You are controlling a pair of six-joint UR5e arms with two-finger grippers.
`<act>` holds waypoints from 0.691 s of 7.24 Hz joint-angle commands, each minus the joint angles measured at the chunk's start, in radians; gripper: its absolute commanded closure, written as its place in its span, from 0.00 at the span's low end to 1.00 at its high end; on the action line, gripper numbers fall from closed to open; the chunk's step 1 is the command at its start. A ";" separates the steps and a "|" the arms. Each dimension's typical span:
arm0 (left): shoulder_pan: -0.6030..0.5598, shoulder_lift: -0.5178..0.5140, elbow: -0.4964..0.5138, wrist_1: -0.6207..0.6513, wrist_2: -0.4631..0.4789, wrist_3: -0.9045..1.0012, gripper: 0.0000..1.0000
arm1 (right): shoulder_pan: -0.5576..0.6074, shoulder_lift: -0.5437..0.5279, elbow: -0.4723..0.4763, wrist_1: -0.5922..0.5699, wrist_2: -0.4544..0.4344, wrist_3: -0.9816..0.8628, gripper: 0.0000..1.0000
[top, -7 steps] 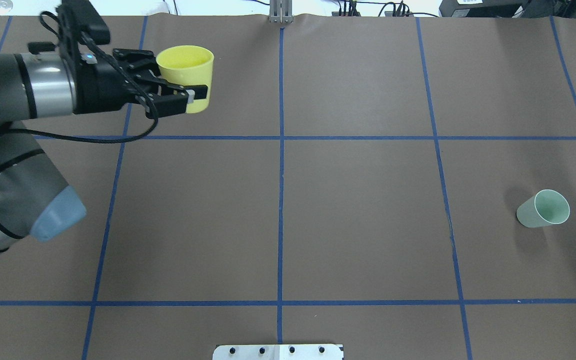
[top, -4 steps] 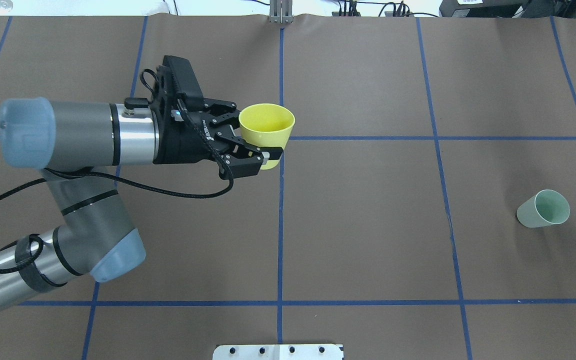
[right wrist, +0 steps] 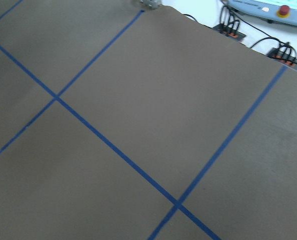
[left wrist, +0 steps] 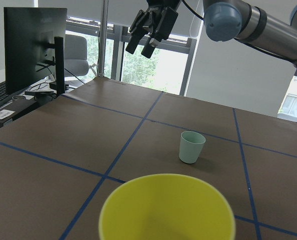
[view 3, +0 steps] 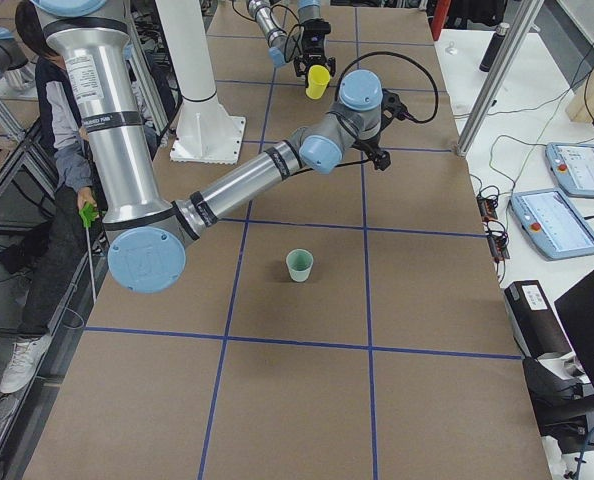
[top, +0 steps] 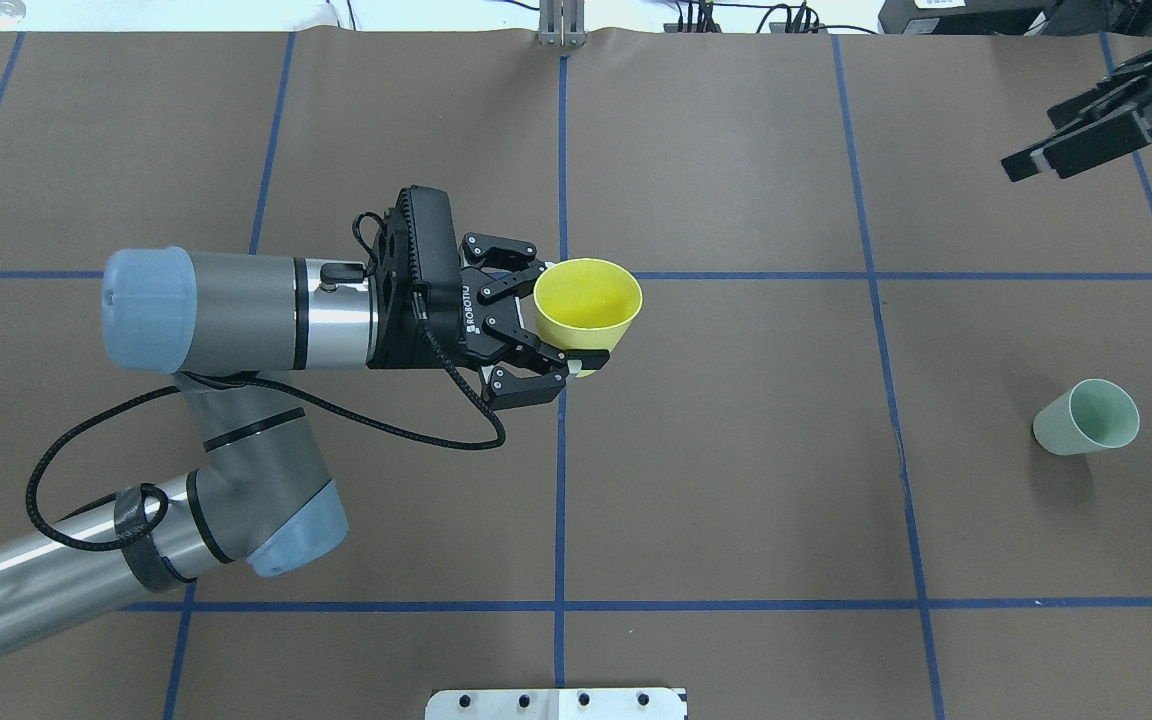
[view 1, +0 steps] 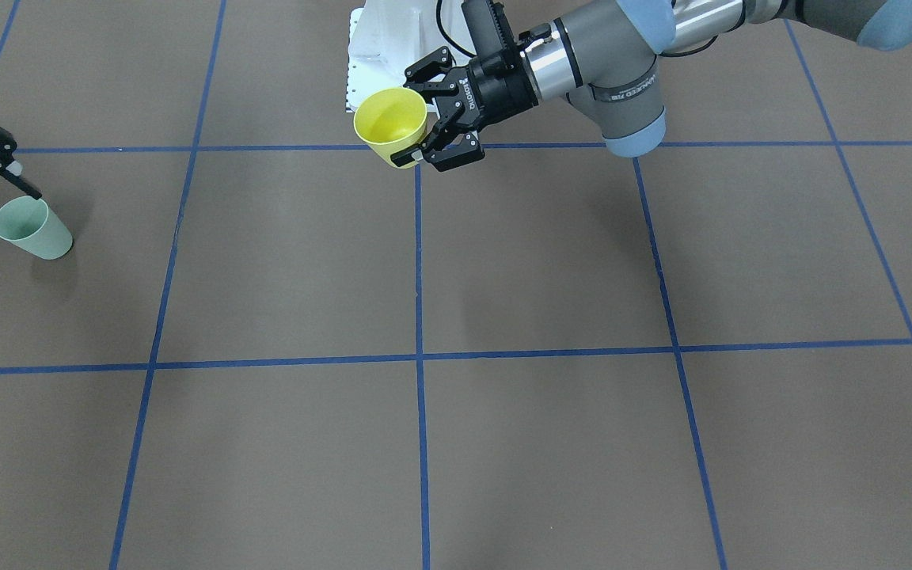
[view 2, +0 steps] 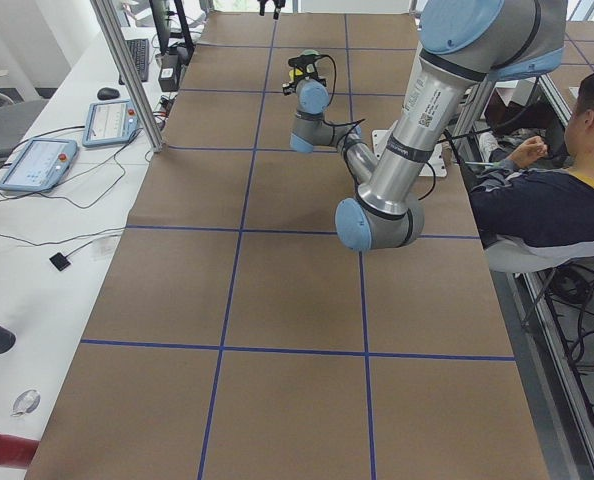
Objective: Transfer and stack yellow cup on green cup
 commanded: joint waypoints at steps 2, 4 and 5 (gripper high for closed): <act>0.001 -0.004 0.073 -0.094 0.008 0.050 1.00 | -0.221 0.146 0.059 -0.008 -0.037 0.485 0.01; 0.000 -0.001 0.082 -0.096 0.017 0.045 1.00 | -0.333 0.227 0.059 -0.063 -0.122 0.829 0.01; 0.001 -0.001 0.090 -0.096 0.030 0.043 1.00 | -0.404 0.280 0.061 -0.156 -0.248 0.950 0.02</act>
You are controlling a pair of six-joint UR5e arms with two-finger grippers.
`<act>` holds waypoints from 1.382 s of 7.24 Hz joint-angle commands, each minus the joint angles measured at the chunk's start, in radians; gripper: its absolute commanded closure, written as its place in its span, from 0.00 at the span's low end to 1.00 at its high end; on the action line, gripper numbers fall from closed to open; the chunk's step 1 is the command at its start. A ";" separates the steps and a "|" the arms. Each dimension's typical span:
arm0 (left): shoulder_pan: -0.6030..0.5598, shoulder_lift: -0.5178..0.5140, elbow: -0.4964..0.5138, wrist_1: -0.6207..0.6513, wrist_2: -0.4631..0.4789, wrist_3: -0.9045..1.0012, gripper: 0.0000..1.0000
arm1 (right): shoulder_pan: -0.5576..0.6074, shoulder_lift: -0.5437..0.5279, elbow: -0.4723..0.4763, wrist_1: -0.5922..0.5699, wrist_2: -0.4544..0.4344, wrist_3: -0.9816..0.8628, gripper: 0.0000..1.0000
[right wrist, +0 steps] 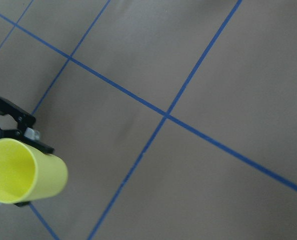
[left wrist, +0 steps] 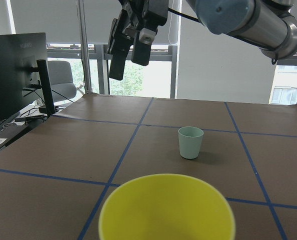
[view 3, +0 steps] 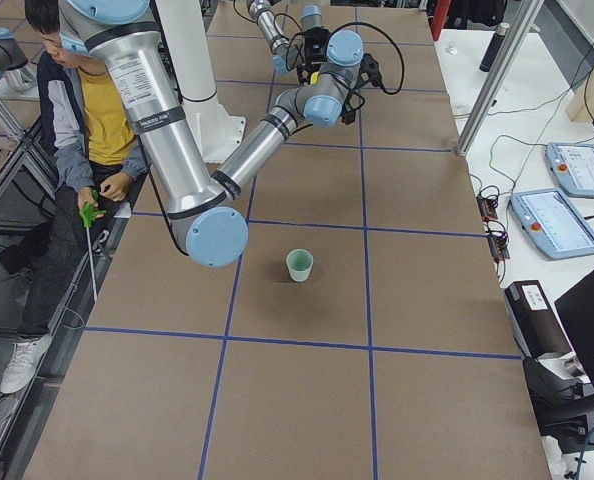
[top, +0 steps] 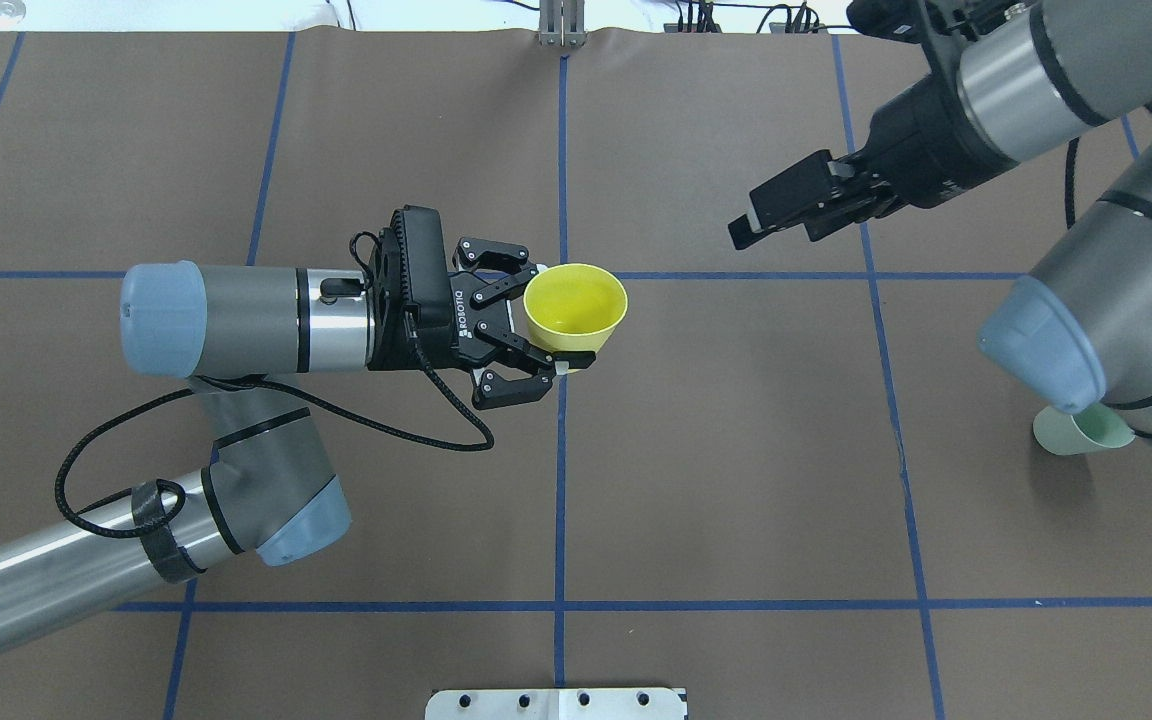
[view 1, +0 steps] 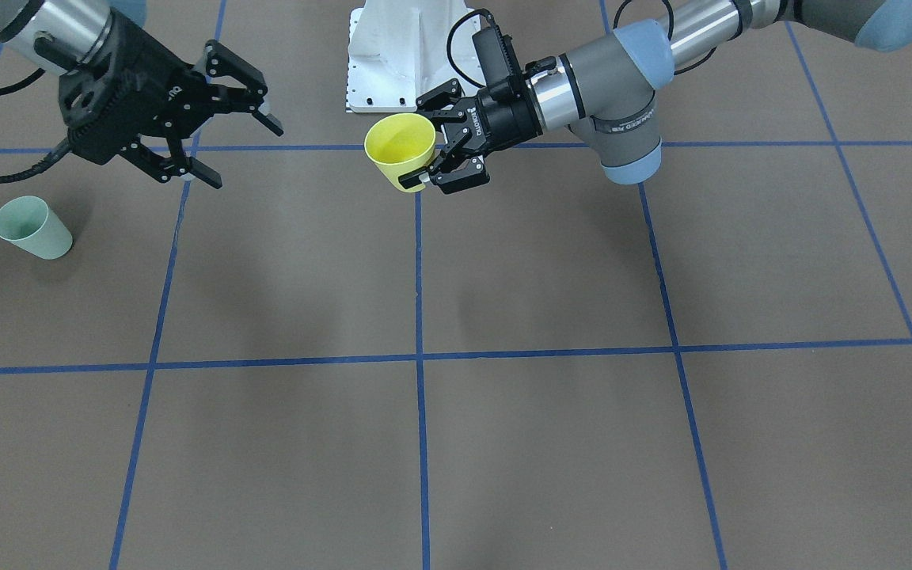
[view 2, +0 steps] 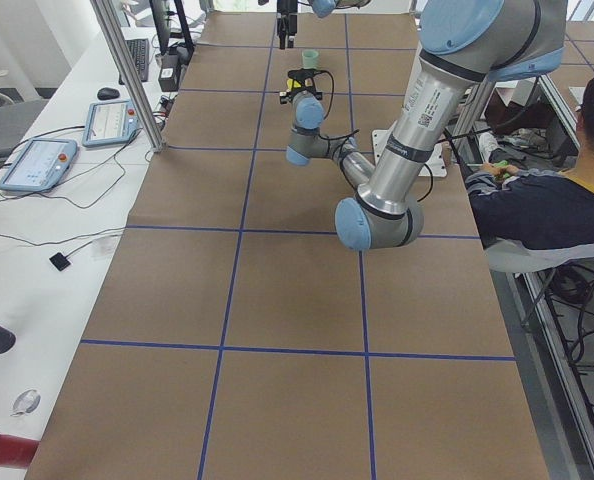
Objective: Transfer and stack yellow cup on green cup
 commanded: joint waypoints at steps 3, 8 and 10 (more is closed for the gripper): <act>-0.001 0.002 0.022 -0.001 0.012 -0.001 1.00 | -0.149 0.151 0.013 -0.271 -0.281 0.330 0.03; -0.002 0.002 0.022 -0.005 0.012 -0.002 1.00 | -0.270 0.201 0.005 -0.339 -0.447 0.218 0.01; -0.002 0.002 0.022 -0.005 0.012 -0.002 1.00 | -0.289 0.205 -0.011 -0.341 -0.446 0.218 0.01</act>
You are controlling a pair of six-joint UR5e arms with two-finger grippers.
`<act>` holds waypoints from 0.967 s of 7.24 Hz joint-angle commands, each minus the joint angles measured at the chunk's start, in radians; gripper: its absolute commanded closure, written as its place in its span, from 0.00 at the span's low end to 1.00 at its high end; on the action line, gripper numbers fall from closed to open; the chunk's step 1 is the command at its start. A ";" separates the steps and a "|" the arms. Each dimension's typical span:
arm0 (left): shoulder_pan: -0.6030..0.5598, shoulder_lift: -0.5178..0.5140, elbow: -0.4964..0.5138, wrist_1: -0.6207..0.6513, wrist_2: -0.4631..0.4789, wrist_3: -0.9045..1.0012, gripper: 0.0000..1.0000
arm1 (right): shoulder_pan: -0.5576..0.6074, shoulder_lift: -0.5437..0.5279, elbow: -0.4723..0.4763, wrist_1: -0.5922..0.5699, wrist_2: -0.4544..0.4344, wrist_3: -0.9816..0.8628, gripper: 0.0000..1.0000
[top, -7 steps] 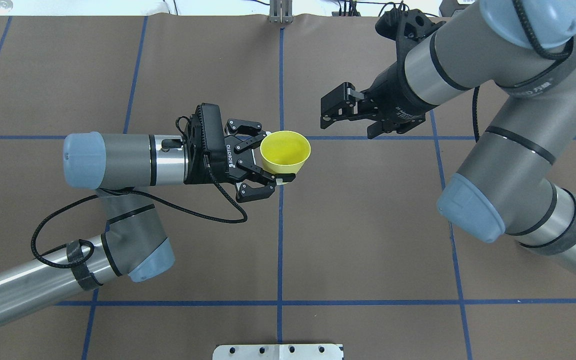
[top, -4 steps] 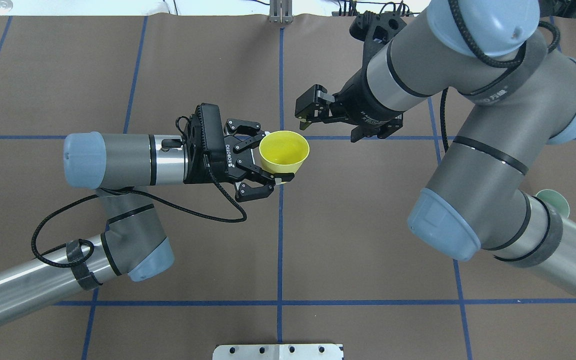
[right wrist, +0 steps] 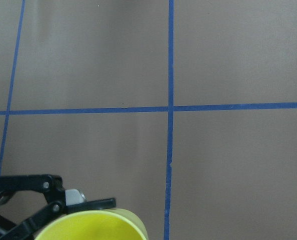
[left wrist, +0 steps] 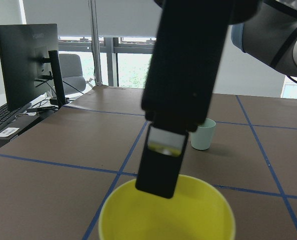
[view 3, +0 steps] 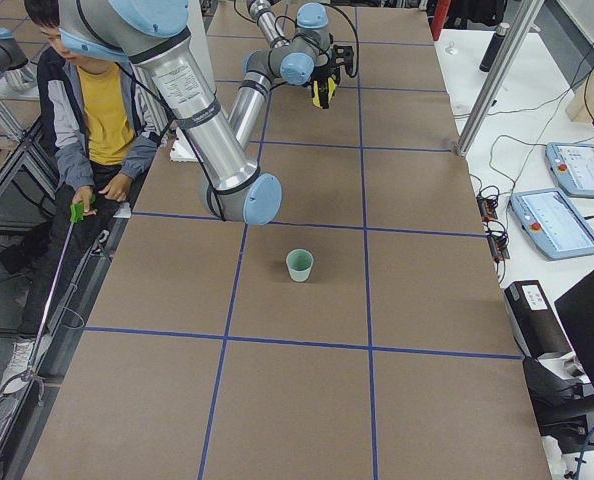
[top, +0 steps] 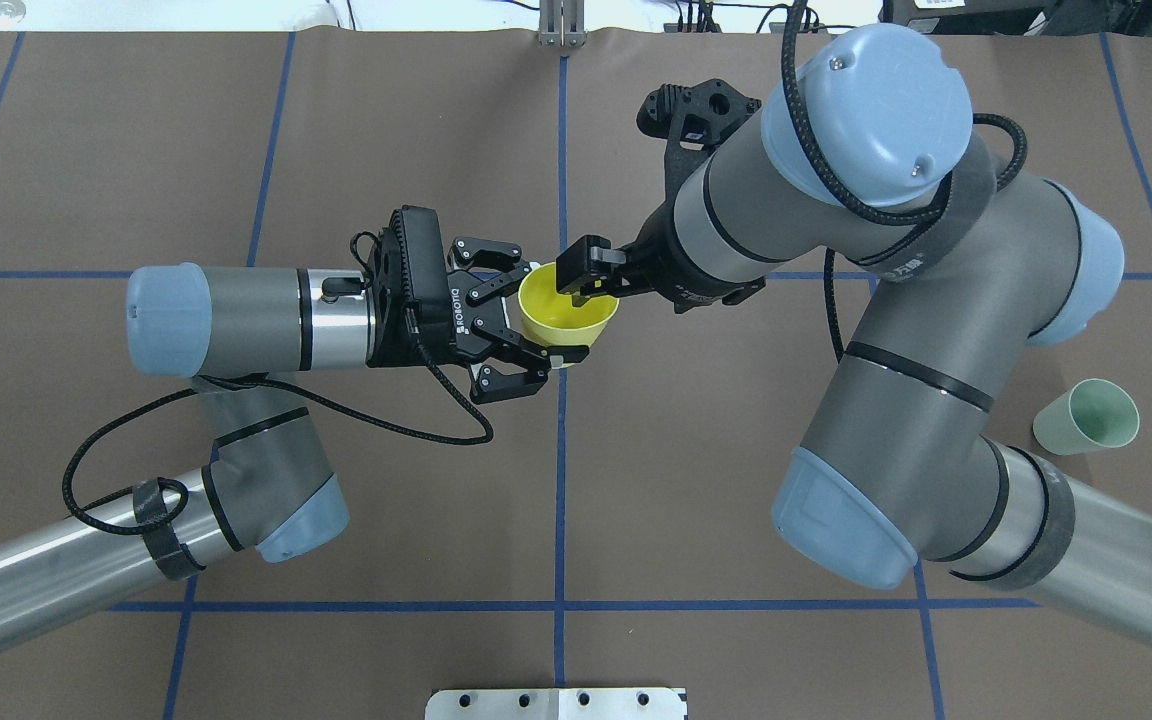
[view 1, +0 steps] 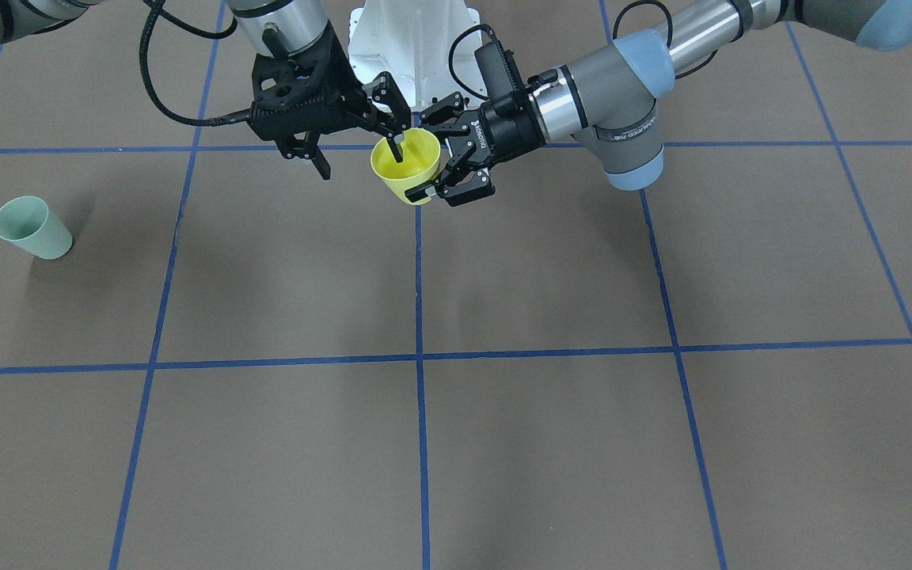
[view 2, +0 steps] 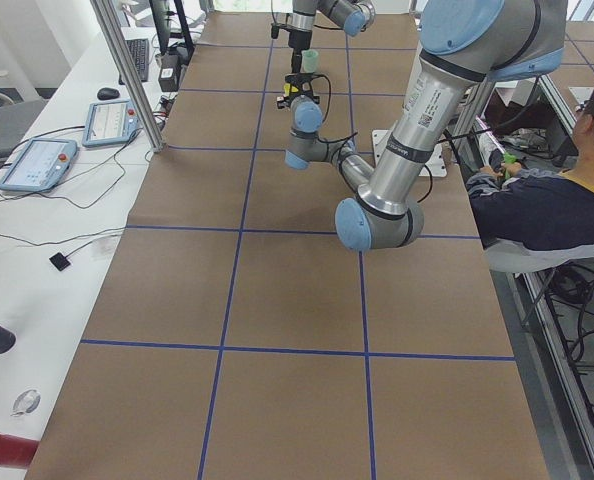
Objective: Transfer and stack yellow cup on green cup
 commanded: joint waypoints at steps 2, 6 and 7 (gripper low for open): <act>0.000 0.001 0.000 -0.002 0.000 0.000 1.00 | -0.015 0.008 -0.026 -0.002 0.014 -0.006 0.01; 0.000 0.009 0.002 -0.013 0.000 0.000 1.00 | 0.029 0.063 -0.034 -0.149 0.152 -0.107 0.01; 0.000 0.011 0.002 -0.013 0.000 0.000 1.00 | 0.034 0.066 -0.040 -0.148 0.160 -0.107 0.01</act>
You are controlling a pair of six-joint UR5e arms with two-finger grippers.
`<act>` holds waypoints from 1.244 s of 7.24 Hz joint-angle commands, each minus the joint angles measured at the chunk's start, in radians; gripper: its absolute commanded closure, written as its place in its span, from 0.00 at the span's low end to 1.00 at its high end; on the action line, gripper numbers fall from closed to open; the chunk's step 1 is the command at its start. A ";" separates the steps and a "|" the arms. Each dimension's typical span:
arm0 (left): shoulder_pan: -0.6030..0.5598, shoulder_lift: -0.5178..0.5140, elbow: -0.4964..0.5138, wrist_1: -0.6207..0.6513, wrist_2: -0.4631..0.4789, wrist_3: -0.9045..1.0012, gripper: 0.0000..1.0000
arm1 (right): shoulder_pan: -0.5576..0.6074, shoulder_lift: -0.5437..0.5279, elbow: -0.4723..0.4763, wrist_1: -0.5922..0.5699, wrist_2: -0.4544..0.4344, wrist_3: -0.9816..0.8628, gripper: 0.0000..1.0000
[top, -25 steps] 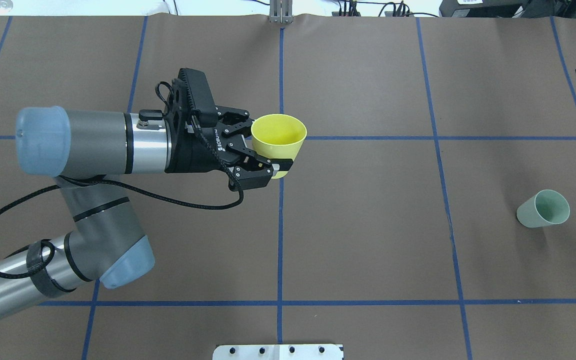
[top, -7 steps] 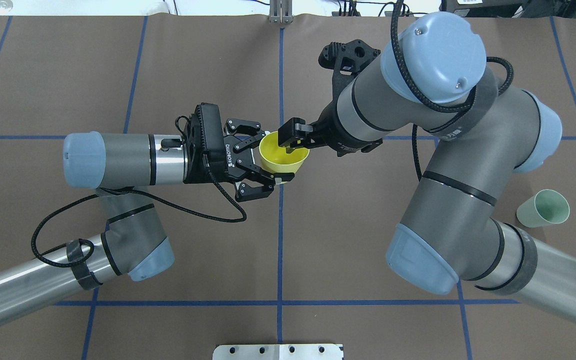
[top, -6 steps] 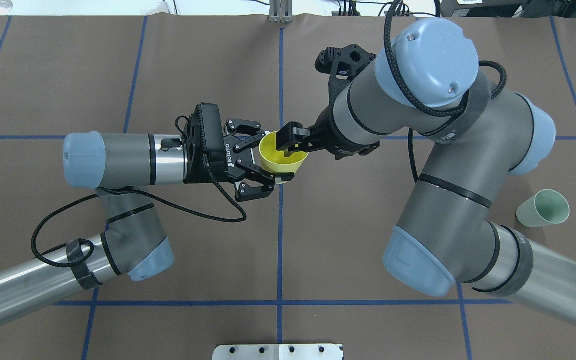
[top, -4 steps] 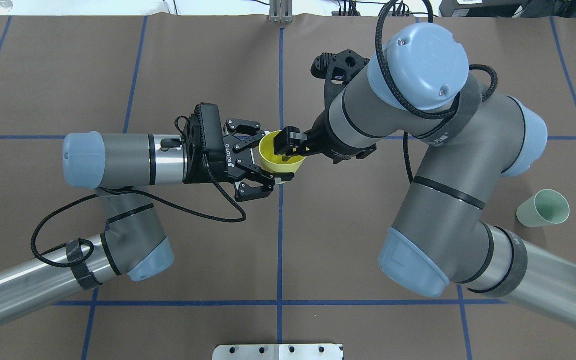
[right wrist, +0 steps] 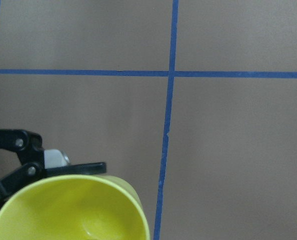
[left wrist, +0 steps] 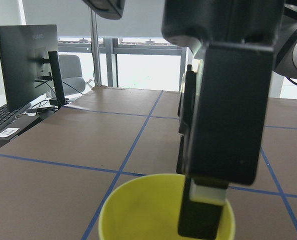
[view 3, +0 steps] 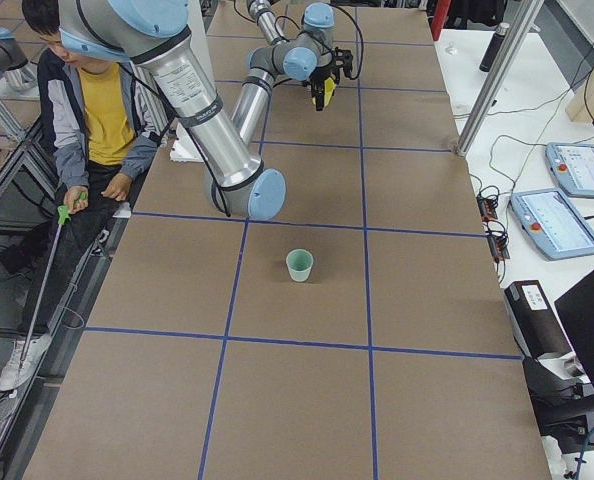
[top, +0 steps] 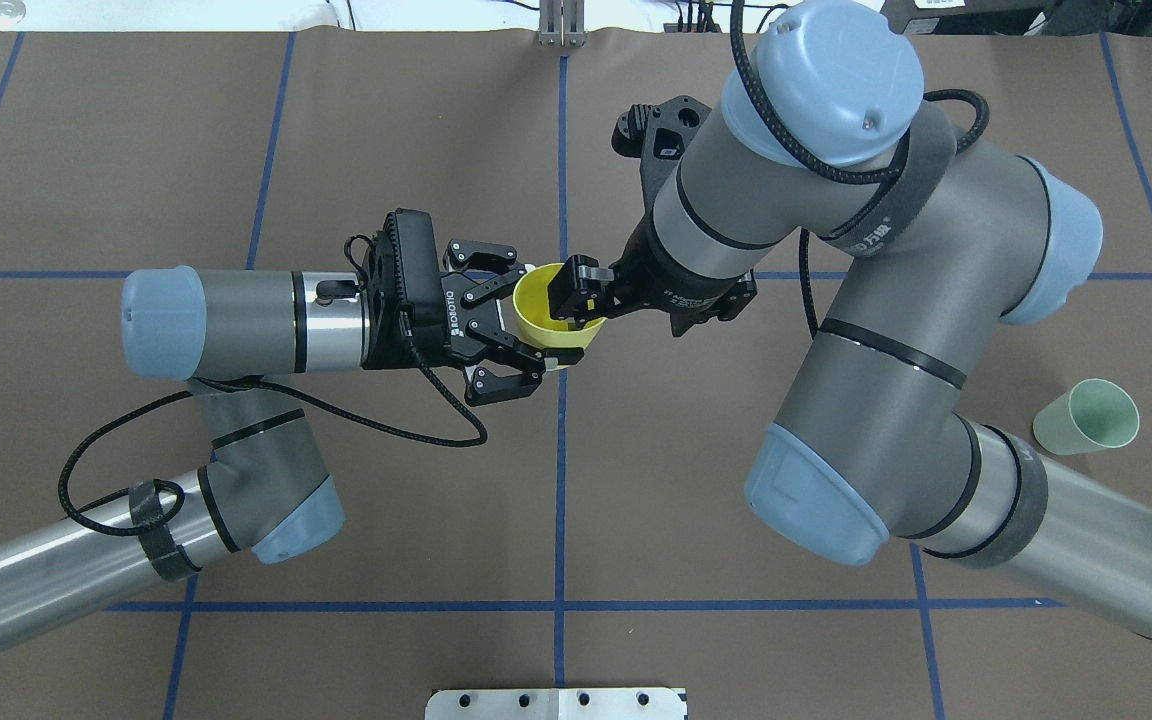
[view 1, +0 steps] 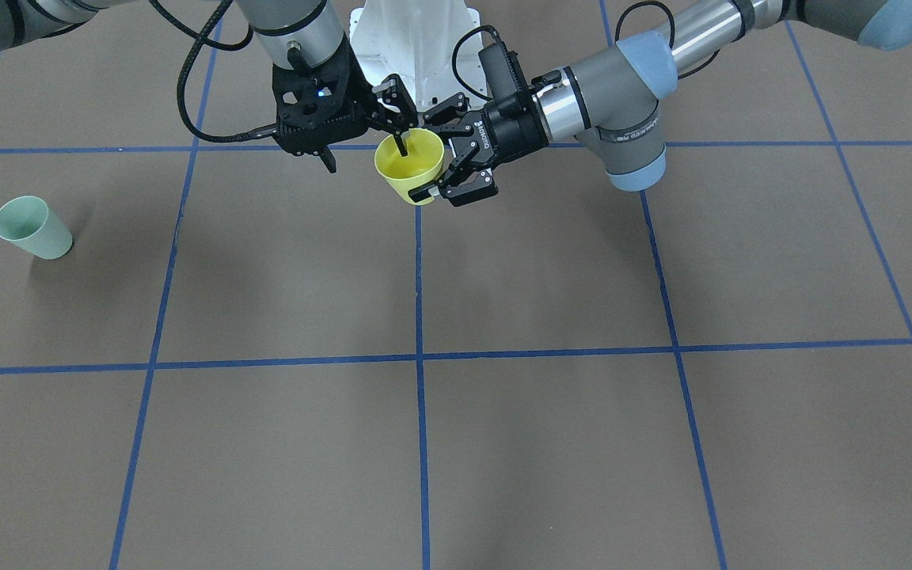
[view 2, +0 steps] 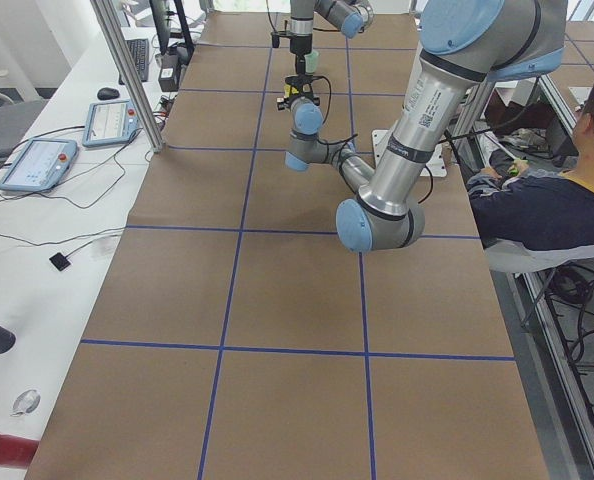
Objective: Transfer and stack yellow cup on green cup
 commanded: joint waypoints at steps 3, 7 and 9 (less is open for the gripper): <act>0.001 0.003 0.000 -0.001 0.000 0.000 1.00 | 0.041 0.079 -0.093 -0.022 0.026 -0.013 0.01; 0.001 0.003 0.000 -0.001 0.000 0.002 1.00 | 0.037 0.079 -0.108 -0.022 0.026 -0.014 0.03; 0.001 0.003 0.000 -0.001 0.001 0.000 1.00 | 0.026 0.080 -0.115 -0.020 0.026 -0.048 0.10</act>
